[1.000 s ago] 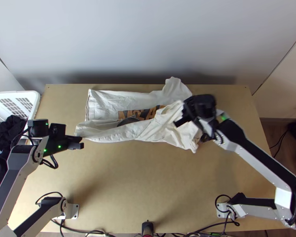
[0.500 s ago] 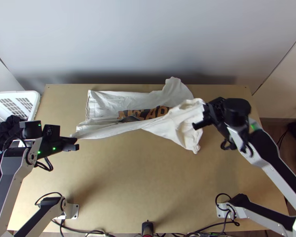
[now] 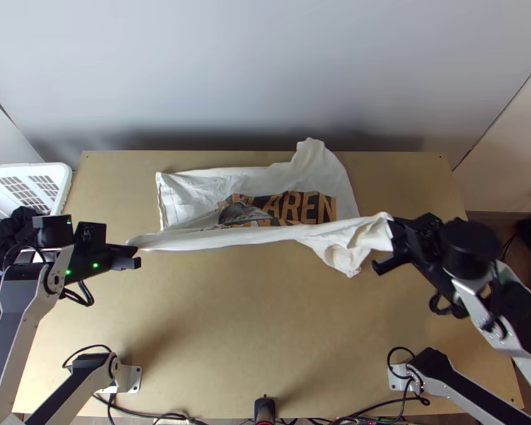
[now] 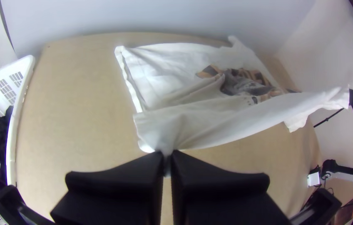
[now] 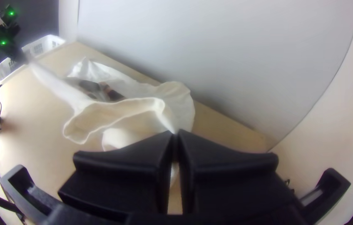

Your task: Fold the t-shirt

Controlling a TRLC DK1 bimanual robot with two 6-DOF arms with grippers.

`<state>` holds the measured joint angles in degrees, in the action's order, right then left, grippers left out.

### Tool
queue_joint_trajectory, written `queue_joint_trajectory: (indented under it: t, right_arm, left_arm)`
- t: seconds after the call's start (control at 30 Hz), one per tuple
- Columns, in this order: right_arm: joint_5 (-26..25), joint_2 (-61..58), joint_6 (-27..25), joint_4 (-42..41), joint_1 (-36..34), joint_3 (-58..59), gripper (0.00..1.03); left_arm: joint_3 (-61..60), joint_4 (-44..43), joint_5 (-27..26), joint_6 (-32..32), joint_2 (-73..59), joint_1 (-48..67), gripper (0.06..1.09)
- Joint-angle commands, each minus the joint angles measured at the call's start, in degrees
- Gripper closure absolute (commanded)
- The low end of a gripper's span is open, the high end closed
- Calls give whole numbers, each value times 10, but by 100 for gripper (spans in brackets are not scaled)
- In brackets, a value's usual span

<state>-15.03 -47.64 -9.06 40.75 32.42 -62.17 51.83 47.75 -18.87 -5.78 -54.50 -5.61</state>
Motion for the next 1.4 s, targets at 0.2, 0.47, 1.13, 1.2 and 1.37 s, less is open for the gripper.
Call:
queue_joint_trajectory:
  t: [0.2,0.47,1.13,1.2,1.37]
  right_arm:
    - [-2,85,-33,82,28,23,100]
    - [-2,117,-1,128,62,31,100]
    - [-15,-62,-31,44,7,-274,100]
    - [-20,-67,-44,34,8,-297,100]
    - [-31,-55,-101,-23,11,-317,100]
  left_arm:
    - [47,25,2,-9,-7,0,105]
    - [55,16,1,-11,-25,12,105]
    - [375,32,3,-8,-40,-10,105]
    - [402,19,7,-8,-36,-19,105]
    - [471,-16,16,-17,-23,-36,105]
